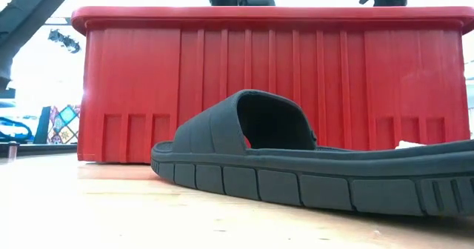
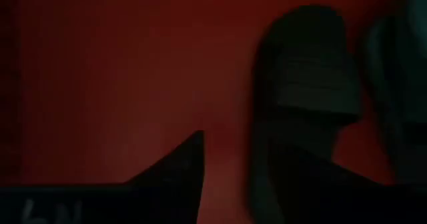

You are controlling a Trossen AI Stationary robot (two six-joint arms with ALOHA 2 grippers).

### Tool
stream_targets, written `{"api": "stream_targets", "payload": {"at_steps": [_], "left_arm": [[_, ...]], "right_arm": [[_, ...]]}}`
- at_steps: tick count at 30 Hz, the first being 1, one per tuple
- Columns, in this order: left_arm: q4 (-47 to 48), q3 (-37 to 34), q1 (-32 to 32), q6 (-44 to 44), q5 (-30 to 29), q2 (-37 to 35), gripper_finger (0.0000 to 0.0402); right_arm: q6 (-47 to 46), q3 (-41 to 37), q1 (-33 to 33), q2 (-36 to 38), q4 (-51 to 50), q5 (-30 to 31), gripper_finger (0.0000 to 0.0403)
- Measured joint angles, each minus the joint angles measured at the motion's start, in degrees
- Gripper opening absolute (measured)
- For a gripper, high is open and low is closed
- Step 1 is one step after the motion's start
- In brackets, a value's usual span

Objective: Pick and place slides into bin
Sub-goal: Put the top black slides into the red bin

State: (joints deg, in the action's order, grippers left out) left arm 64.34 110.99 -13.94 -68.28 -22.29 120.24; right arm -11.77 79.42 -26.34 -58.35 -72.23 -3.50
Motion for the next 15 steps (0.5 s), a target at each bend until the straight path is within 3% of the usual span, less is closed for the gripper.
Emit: {"api": "stream_targets", "payload": {"at_steps": [6,15], "left_arm": [[-0.1,0.0,-3.9,6.4,1.2,3.3,0.0123],[-4.2,0.0,-4.8,11.1,1.0,8.0,0.0073]], "right_arm": [[-1.9,0.0,0.0,0.0,-1.1,0.0,0.0368],[-3.6,0.0,0.0,0.0,-1.5,0.0,0.0368]]}}
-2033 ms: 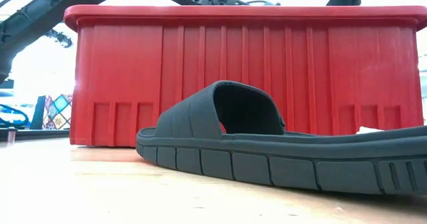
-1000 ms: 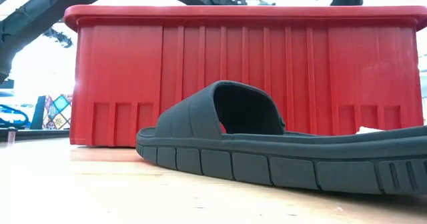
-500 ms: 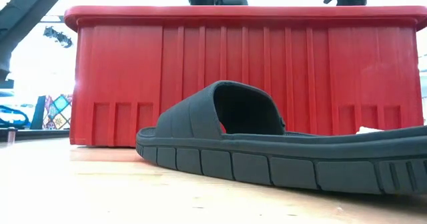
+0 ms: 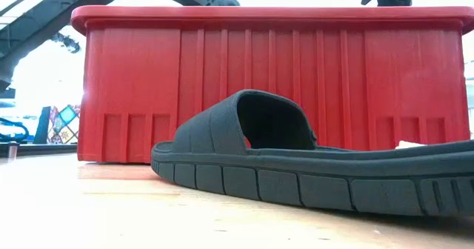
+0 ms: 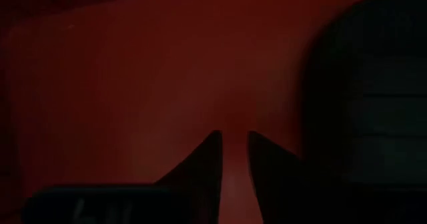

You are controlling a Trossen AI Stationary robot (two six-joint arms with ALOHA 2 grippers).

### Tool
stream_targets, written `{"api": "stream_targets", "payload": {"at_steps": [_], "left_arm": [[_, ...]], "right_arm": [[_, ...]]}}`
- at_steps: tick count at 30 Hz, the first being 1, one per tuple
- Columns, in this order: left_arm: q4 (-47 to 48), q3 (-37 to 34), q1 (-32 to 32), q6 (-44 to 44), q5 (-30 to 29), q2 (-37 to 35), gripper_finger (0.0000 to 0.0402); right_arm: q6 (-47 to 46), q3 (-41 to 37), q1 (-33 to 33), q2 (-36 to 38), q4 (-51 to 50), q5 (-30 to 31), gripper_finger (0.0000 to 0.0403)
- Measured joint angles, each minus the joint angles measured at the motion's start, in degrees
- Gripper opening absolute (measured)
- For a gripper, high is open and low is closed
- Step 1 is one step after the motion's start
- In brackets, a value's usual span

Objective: Pick and place slides into bin
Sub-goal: Put the top black slides into the red bin

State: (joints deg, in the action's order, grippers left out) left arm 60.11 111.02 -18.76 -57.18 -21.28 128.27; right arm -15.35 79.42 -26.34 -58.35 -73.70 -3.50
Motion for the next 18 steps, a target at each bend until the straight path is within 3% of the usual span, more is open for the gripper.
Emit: {"api": "stream_targets", "payload": {"at_steps": [12,18], "left_arm": [[-6.3,0.1,0.7,3.8,0.3,3.8,0.0051],[-9.3,0.0,1.1,7.2,6.6,4.9,0.0058]], "right_arm": [[-1.0,0.0,0.0,0.0,0.0,-0.4,0.0368],[-0.2,0.0,0.0,0.0,0.0,-1.4,0.0368]]}}
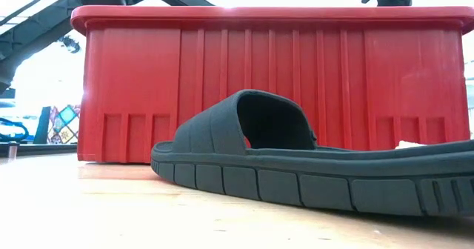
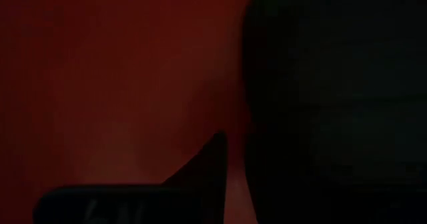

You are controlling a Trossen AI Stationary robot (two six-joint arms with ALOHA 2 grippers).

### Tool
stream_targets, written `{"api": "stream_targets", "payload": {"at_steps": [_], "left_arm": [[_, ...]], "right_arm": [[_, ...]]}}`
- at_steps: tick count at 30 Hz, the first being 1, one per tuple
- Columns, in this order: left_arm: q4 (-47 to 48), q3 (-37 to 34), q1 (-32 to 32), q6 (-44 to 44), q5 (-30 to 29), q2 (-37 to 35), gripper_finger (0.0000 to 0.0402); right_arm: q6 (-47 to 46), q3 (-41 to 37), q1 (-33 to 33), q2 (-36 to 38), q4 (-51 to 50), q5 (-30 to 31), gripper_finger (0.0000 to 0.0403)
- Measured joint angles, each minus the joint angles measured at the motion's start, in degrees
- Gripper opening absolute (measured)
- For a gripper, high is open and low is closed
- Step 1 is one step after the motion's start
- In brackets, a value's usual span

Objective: Pick and place slides into bin
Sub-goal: Put the top black slides into the red bin, then put the black slides into the red bin

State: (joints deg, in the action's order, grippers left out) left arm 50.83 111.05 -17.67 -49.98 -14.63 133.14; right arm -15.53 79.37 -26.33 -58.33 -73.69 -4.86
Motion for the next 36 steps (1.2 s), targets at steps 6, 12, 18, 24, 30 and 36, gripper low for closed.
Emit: {"api": "stream_targets", "payload": {"at_steps": [6,12,18,24,30,36], "left_arm": [[0.0,0.0,0.5,-0.7,-0.6,-0.1,0.0053],[6.1,-0.1,1.1,-1.6,1.2,-2.8,0.0043],[13.7,-0.1,4.6,-1.4,-4.4,-10.3,0.0039],[14.1,0.0,7.6,4.1,-11.5,-17.5,0.0042],[15.2,0.0,10.1,15.3,-19.8,-24.4,0.0033],[21.9,0.0,12.8,23.9,-24.8,-31.9,0.0032]], "right_arm": [[0.7,0.0,0.0,0.0,0.0,-0.3,0.0368],[2.0,0.0,2.9,0.0,0.0,-1.3,0.0368],[2.6,0.0,9.0,-0.6,2.7,-1.2,0.0368],[-4.5,0.0,20.2,-0.9,11.1,3.3,0.0368],[-19.9,0.0,34.8,-1.9,20.8,14.9,0.0368],[-46.9,0.0,51.0,-8.4,22.9,27.2,0.0368]]}}
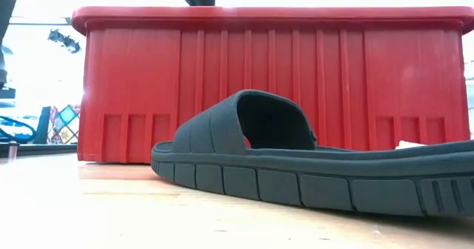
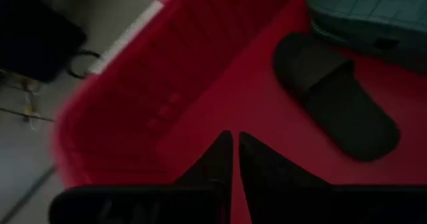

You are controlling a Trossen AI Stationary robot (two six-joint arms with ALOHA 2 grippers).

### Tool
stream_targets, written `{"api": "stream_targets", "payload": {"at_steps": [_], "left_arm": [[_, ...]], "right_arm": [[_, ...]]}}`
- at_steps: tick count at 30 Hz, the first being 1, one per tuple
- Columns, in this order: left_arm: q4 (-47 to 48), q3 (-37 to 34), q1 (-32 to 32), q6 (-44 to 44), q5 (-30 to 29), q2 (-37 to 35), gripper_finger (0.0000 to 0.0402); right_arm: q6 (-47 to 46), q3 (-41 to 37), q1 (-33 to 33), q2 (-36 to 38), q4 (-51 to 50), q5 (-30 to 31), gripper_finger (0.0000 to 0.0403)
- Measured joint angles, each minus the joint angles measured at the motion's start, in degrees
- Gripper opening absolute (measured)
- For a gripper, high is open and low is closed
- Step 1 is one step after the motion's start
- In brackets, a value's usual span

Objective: Pick and place slides into bin
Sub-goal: Put the black slides into the red bin

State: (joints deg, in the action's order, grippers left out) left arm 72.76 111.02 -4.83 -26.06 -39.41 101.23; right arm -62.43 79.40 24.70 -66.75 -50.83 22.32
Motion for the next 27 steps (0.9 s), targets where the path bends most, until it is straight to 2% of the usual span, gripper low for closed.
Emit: {"api": "stream_targets", "payload": {"at_steps": [6,11,18,23,27], "left_arm": [[2.5,0.0,3.2,1.2,-1.1,-5.0,0.0042],[2.8,0.0,6.7,1.2,-2.9,-7.6,0.0045],[4.0,0.0,13.0,1.2,-7.0,-11.6,0.0063],[6.8,0.0,14.8,-2.2,-7.1,-13.7,0.0105],[11.0,0.0,17.0,-6.8,-7.0,-15.0,0.0148]], "right_arm": [[-19.6,0.0,11.4,-10.9,8.5,2.9,0.0368],[-27.3,0.6,16.8,-19.2,15.5,3.1,0.0368],[-22.7,9.4,20.1,-30.3,13.1,-1.8,0.0357],[-17.4,21.7,19.2,-37.9,1.7,-6.9,0.0324],[-12.2,27.9,20.1,-43.4,-6.2,-6.8,0.0309]]}}
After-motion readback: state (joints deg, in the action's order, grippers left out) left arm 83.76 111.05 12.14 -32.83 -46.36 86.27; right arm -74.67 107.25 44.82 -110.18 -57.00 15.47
